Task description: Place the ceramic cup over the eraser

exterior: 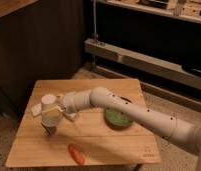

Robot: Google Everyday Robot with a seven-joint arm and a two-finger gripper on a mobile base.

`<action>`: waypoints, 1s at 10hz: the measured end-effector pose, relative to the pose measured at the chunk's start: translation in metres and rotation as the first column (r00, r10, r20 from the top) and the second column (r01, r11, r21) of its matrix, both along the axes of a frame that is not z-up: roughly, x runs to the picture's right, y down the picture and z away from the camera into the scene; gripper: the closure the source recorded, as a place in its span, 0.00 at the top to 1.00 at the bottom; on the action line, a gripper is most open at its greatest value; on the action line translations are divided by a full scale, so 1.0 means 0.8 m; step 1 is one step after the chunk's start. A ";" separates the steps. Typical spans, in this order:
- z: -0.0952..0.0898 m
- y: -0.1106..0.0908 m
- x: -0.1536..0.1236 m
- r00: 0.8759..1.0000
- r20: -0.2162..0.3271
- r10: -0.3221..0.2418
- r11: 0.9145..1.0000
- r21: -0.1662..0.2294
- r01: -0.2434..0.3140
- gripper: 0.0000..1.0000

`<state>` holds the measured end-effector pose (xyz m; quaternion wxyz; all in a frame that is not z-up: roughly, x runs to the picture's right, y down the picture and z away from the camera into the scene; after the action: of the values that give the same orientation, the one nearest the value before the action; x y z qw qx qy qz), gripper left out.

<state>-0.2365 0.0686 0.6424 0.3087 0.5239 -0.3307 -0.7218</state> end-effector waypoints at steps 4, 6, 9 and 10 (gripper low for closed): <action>0.013 -0.016 -0.006 0.999 0.011 0.040 0.996 -0.083 -0.039 0.00; 0.020 -0.026 -0.008 0.998 0.016 0.065 0.990 -0.128 -0.063 0.00; 0.025 -0.037 -0.014 0.998 0.005 0.070 0.982 -0.177 -0.068 0.00; 0.029 -0.039 -0.016 0.997 0.001 0.071 0.977 -0.201 -0.069 0.00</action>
<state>-0.2491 0.0374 0.6656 0.3839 0.5044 -0.3846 -0.6710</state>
